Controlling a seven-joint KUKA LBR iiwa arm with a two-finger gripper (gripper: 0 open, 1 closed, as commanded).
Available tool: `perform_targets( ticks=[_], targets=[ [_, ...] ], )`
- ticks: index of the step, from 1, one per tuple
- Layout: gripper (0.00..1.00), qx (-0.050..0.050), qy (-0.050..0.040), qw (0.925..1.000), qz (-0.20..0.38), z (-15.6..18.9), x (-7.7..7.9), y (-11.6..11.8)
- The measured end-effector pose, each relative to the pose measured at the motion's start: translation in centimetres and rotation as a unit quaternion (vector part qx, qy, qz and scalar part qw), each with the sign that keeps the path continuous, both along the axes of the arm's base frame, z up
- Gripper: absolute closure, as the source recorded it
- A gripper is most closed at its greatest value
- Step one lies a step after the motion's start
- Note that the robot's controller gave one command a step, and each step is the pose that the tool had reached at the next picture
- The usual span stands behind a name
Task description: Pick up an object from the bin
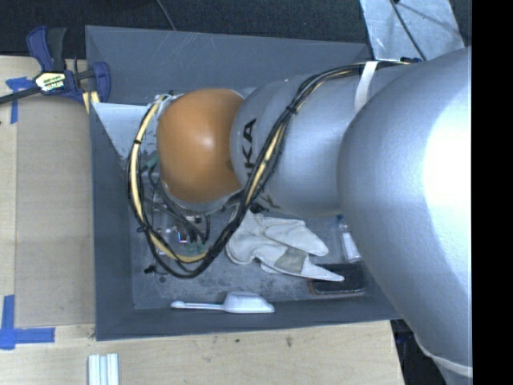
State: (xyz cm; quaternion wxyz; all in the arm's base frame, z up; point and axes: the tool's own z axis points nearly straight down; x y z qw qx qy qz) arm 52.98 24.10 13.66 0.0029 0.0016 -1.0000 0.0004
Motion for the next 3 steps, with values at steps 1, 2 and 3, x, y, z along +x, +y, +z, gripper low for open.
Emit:
perform_targets(
  ticks=[1, 2, 3],
  targets=[
    [1.0, 0.001, -0.0038, 1.0, -0.002, 0.49, 0.24, -0.13],
    [0.0, 0.001, -0.0038, 1.0, -0.002, 0.49, 0.24, -0.14],
    [0.0, 0.001, -0.0038, 1.0, -0.002, 0.49, 0.25, -0.14]
  ],
)
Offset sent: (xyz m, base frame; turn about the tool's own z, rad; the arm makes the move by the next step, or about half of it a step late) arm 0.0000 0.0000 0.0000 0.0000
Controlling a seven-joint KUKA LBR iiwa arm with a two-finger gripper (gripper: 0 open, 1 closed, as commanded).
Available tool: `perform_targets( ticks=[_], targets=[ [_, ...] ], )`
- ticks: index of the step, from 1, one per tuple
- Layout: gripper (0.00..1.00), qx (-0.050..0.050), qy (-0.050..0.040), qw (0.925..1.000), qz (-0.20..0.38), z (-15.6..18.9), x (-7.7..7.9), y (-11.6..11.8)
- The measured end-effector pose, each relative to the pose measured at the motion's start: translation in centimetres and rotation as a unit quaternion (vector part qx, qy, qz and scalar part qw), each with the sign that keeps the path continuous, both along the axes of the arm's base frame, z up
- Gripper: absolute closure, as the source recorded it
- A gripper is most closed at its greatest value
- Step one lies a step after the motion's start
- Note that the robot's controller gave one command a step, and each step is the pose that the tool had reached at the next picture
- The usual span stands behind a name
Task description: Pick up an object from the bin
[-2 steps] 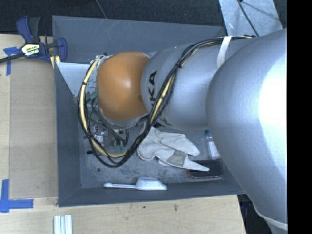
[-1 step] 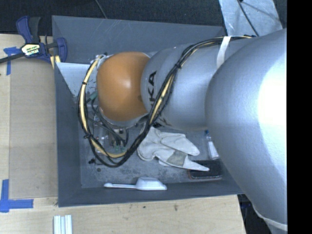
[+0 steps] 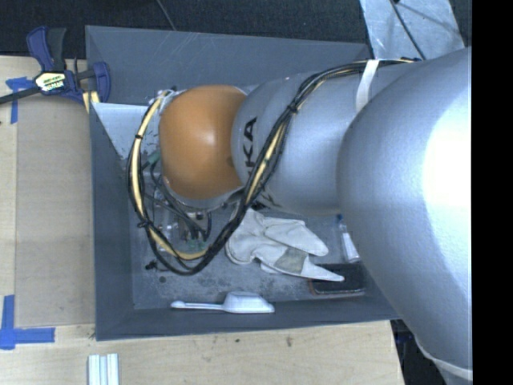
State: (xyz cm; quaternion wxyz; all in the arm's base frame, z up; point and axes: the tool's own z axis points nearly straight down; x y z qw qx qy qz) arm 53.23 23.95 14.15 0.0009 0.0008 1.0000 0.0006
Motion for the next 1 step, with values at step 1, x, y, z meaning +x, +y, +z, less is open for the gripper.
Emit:
perform_targets(
  ticks=[1],
  targets=[
    [0.0, 0.0, -0.0007, 0.9999, -0.016, -2.23, 0.15, -2.04]
  ],
)
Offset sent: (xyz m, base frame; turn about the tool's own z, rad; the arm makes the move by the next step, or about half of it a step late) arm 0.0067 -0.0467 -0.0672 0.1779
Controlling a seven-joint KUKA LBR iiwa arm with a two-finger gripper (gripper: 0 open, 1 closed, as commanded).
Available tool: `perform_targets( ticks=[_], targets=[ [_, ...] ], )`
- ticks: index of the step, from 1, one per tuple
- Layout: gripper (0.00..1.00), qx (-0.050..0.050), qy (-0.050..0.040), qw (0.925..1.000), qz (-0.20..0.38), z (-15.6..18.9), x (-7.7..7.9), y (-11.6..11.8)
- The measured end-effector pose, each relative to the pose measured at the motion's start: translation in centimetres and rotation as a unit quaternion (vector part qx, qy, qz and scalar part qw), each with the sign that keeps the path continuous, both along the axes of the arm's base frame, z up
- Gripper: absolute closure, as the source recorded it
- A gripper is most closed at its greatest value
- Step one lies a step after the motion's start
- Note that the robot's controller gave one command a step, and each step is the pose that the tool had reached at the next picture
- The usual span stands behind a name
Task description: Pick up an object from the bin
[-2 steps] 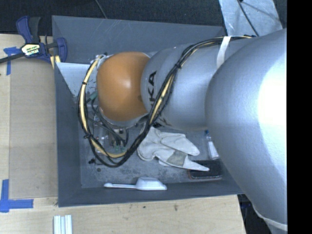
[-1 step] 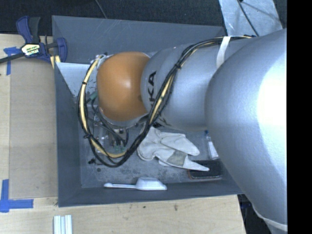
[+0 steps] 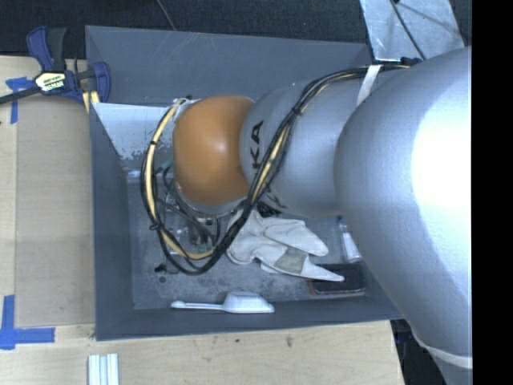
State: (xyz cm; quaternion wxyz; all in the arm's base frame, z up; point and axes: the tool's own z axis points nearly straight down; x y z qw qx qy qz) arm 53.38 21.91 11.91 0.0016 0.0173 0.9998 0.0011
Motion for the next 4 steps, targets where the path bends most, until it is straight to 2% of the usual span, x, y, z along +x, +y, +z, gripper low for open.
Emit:
perform_targets(
  ticks=[1, 2, 3, 4],
  targets=[
    [0.0, 0.0, 0.0003, 0.998, -0.063, -3.3, 0.4, -1.9],
    [0.0, -0.003, 0.0068, 0.9983, -0.058, -1.1, 0.7, -3.5],
    [0.0, 0.001, -0.0027, 0.9948, -0.102, 2.2, 2.8, -2.4],
    [0.0, 0.0, 0.0012, 0.9885, -0.151, 0.8, 3.4, -3.9]
  ],
)
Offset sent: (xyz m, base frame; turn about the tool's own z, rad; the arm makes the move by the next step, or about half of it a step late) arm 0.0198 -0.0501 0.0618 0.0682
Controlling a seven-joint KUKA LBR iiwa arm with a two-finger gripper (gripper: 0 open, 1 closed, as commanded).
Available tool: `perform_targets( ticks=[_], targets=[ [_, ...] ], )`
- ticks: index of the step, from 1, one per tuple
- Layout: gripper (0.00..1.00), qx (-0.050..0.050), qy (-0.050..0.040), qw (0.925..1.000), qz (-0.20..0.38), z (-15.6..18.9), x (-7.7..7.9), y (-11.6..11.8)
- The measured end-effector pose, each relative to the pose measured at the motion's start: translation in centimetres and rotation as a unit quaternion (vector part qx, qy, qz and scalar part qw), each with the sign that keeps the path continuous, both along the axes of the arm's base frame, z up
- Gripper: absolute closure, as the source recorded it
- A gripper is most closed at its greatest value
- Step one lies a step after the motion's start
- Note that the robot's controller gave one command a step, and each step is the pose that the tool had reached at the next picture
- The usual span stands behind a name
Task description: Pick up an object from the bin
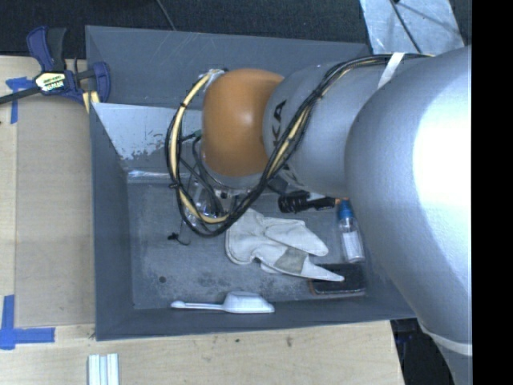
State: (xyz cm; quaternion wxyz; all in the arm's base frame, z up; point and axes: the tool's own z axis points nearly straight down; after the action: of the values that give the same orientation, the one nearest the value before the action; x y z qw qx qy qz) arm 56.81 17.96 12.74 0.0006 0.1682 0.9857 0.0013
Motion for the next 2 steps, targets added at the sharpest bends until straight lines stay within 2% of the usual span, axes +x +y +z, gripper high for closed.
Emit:
perform_targets(
  ticks=[1, 2],
  targets=[
    [0.0, -0.002, -0.0004, 0.9906, 0.137, -1.5, 0.3, -2.3],
    [0.0, -0.002, -0.0001, 0.9773, 0.212, -2.5, 0.6, -3.2]
  ],
)
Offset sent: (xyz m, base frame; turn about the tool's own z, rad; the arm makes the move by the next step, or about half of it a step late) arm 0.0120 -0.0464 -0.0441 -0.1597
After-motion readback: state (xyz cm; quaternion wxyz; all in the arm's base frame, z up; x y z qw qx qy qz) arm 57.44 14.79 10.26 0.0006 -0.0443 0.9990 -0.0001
